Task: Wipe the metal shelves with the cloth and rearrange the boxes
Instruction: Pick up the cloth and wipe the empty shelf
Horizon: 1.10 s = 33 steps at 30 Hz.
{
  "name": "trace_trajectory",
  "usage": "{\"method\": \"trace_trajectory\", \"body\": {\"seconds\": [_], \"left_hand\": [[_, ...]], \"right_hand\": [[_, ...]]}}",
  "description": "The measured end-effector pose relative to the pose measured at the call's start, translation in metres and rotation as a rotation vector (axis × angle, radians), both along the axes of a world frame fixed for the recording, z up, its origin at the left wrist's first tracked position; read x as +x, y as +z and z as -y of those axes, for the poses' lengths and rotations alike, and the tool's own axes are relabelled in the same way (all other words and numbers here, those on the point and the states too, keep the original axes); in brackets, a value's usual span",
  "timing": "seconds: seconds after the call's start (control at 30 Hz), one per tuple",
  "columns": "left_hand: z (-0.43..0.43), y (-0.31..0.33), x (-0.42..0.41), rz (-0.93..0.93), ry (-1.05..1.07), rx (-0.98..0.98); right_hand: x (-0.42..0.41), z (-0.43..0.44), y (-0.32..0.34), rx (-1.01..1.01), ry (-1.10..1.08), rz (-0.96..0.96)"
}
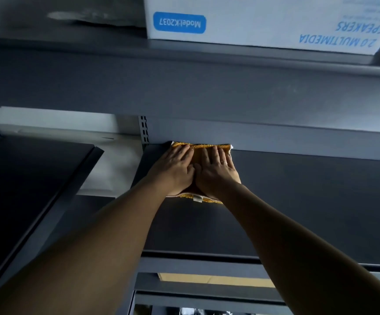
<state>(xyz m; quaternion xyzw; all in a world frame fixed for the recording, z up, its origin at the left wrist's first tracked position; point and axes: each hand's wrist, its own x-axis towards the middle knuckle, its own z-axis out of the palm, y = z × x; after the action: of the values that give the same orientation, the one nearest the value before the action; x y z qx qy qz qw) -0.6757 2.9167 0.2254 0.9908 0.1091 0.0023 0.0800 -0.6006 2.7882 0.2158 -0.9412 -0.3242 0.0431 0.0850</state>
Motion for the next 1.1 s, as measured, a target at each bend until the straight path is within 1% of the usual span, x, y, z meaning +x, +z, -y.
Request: {"method": "trace_trajectory", "body": {"seconds": [0.13,0.3,0.5,0.73,0.9,1.1], "left_hand": [[0.012,0.001,-0.02,-0.021,0.005,0.025],[0.028,0.002,-0.058,-0.037,0.006,0.03],[0.043,0.0,-0.103,-0.046,-0.029,0.027],[0.033,-0.004,-0.137,-0.021,-0.056,0.023],[0.01,-0.004,-0.144,-0.013,-0.044,0.04],[-0.002,-0.001,-0.122,-0.041,-0.031,0.028]], "right_hand": [[-0.014,0.008,-0.002,-0.002,0.024,0.008],[-0.05,0.027,-0.004,0.01,0.063,0.043],[-0.103,0.051,0.001,-0.007,0.073,0.012],[-0.139,0.04,0.001,-0.052,0.038,0.0],[-0.146,0.014,-0.001,-0.049,0.052,-0.004],[-0.124,0.006,0.0,-0.047,0.077,-0.006]]}}
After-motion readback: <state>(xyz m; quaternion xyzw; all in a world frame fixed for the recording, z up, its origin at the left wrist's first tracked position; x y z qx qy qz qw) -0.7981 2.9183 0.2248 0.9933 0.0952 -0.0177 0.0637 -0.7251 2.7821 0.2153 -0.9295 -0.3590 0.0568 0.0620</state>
